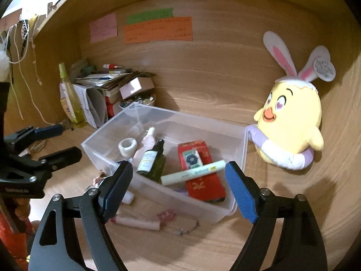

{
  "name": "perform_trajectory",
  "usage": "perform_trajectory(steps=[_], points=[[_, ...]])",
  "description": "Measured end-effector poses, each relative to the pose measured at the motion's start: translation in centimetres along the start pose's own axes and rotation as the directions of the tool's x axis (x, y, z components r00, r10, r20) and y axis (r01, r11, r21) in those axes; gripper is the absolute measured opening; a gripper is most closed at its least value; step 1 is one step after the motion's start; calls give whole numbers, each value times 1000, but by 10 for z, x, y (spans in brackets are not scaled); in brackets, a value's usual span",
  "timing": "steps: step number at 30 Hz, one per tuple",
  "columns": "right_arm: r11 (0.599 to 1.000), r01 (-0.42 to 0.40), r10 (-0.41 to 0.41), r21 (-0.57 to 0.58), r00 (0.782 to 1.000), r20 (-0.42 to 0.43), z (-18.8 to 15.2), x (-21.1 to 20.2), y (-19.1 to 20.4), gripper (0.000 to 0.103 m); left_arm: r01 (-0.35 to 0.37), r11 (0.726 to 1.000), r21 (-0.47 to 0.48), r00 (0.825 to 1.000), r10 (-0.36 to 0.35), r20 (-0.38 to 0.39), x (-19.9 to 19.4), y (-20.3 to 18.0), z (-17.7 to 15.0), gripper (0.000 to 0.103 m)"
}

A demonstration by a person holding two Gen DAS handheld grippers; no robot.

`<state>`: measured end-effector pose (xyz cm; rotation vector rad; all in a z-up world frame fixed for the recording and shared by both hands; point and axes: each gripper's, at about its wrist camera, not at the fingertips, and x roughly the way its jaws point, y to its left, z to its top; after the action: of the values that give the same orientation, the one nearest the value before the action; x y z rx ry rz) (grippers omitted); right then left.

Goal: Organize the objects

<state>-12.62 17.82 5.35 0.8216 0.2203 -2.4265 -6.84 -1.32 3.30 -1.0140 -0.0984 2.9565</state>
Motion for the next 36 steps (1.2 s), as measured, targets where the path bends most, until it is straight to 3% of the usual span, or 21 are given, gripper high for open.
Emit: perform_trajectory(steps=[11, 18, 28, 33, 36], points=[[1000, -21, 22, 9, 996, -91, -32, 8, 20, 82, -45, 998, -49, 989, 37, -141, 22, 23, -36, 94], [998, -53, 55, 16, 982, -180, -53, 28, 35, 82, 6, 999, -54, 971, -19, -237, 45, 24, -56, 93], [997, -80, 82, 19, 960, -268, -73, 43, 43, 82, 35, 999, -26, 958, -41, -285, 59, 12, -63, 70], [995, -96, 100, 26, 949, -298, -73, 54, 50, 82, 95, 995, -23, 957, -98, -272, 56, 10, -63, 43], [994, -99, 107, 41, 942, -317, -74, 63, 52, 83, 88, 996, -13, 960, -88, -265, 55, 8, -63, 43]])
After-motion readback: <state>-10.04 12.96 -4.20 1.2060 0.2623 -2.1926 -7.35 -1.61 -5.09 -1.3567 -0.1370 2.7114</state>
